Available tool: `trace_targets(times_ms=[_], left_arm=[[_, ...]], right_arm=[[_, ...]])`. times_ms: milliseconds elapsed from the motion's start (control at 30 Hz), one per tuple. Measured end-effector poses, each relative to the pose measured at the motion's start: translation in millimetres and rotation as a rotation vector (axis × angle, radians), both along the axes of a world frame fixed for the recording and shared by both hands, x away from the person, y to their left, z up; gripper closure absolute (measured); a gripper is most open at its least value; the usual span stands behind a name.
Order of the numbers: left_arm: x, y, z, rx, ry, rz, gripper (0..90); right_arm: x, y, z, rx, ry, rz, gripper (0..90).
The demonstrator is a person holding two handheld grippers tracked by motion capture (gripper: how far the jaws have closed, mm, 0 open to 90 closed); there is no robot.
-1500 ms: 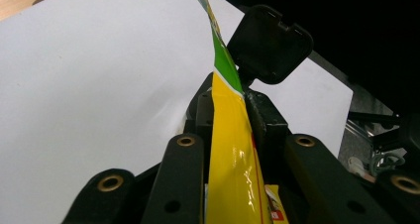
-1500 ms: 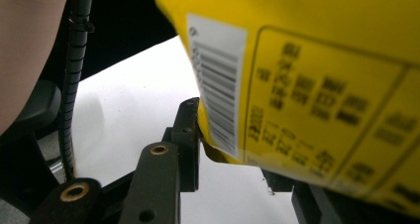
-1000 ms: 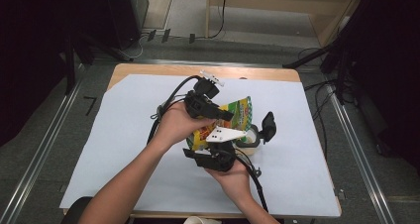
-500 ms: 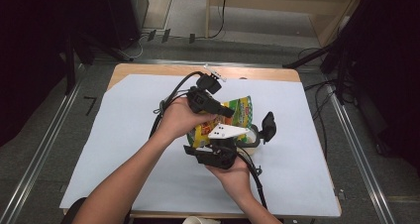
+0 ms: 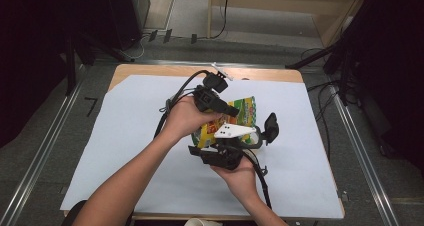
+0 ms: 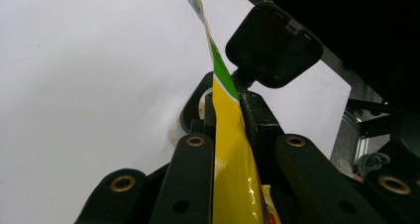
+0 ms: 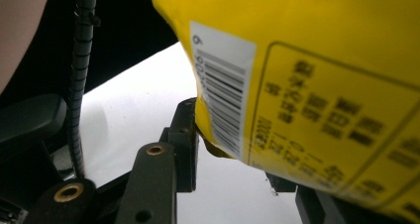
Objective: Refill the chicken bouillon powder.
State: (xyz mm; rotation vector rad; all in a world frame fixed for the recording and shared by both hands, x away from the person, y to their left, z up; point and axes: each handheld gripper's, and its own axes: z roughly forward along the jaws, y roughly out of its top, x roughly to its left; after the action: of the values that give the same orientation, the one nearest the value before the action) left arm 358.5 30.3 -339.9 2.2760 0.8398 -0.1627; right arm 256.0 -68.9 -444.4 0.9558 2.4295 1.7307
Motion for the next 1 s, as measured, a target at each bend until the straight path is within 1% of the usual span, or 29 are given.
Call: trace_targets(times_ms=[167,300,333,500,567,700,900,1000], left_arm=[[0.3,0.1,0.5,-0.005,-0.007,0.002,83.6],[4.1,-0.6,-2.0,-0.008,0.015,0.006,83.7],[4.2,-1.1,-2.2,-0.008,0.014,0.008,83.6],[2.8,-1.7,-2.4,-0.006,0.004,0.009,83.6],[2.7,-0.5,-3.1,-0.014,0.007,0.012,83.6],[2.9,0.4,-3.4,-0.014,0.004,0.015,83.6],[4.1,2.1,-3.2,-0.014,0.009,0.017,83.6],[4.2,2.5,-3.2,-0.013,0.012,0.017,83.6]], right_arm=[[0.2,-0.4,-0.2,-0.006,-0.01,-0.008,64.3],[1.1,-1.0,-0.5,0.005,0.005,-0.008,64.2],[1.0,-1.6,-0.6,0.005,0.01,-0.011,64.1],[0.9,-2.8,-1.3,0.001,0.006,-0.012,64.2],[0.8,-2.6,-1.4,-0.001,0.006,-0.009,64.3],[1.2,-2.2,-1.6,-0.009,0.004,-0.004,64.2],[1.8,-0.9,-1.3,-0.005,0.002,-0.003,62.9],[1.8,-1.0,-1.5,0.001,0.006,0.002,63.7]])
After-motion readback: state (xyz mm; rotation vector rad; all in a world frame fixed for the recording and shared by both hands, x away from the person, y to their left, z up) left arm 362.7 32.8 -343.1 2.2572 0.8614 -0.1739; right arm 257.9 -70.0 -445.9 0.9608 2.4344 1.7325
